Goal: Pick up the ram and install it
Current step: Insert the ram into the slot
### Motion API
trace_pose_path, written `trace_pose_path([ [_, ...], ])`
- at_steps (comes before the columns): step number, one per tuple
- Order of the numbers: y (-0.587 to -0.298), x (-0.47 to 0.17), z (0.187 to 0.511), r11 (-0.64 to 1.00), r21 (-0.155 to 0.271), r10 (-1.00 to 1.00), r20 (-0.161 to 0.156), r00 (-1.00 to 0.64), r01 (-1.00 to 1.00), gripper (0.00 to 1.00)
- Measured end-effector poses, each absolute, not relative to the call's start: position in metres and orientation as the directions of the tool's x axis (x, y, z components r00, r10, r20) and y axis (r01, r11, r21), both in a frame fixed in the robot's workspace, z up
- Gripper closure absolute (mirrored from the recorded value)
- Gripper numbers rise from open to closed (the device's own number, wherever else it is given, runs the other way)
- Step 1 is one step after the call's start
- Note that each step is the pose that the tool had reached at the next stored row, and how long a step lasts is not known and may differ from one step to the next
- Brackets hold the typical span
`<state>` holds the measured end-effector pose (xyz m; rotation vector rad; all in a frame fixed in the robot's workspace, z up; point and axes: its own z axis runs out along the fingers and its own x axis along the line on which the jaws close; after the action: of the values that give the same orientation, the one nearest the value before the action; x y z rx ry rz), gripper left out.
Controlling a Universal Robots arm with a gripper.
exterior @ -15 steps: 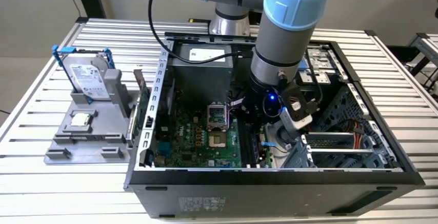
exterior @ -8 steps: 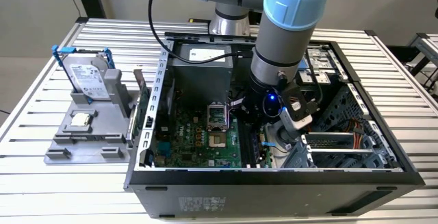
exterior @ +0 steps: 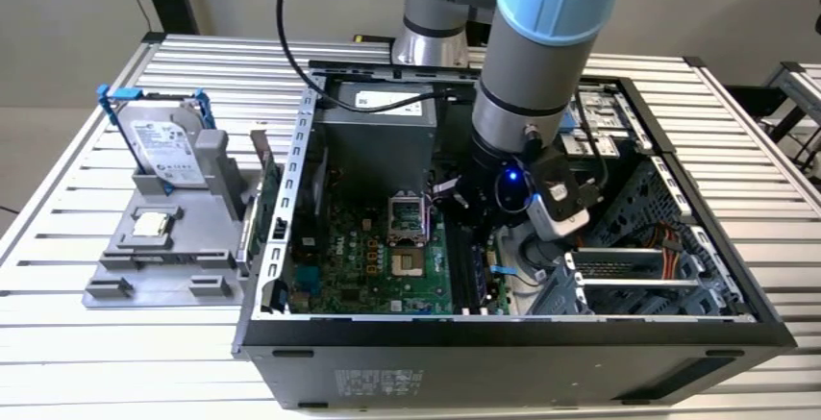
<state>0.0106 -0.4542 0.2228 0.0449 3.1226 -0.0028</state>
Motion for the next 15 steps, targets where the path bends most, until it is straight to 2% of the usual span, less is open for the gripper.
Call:
trace_pose_path([
  [5, -0.454, 0.011, 0.246, 1.000, -0.002, 0.029, -0.019, -0.999, 0.029, 0.00],
  [8, -0.454, 0.011, 0.247, 1.000, -0.001, 0.029, -0.019, -0.999, 0.029, 0.00],
  [9, -0.454, 0.011, 0.247, 1.000, -0.001, 0.029, -0.019, -0.999, 0.029, 1.00],
  [15, -0.454, 0.011, 0.247, 1.000, 0.000, 0.029, -0.019, -0.999, 0.029, 1.00],
])
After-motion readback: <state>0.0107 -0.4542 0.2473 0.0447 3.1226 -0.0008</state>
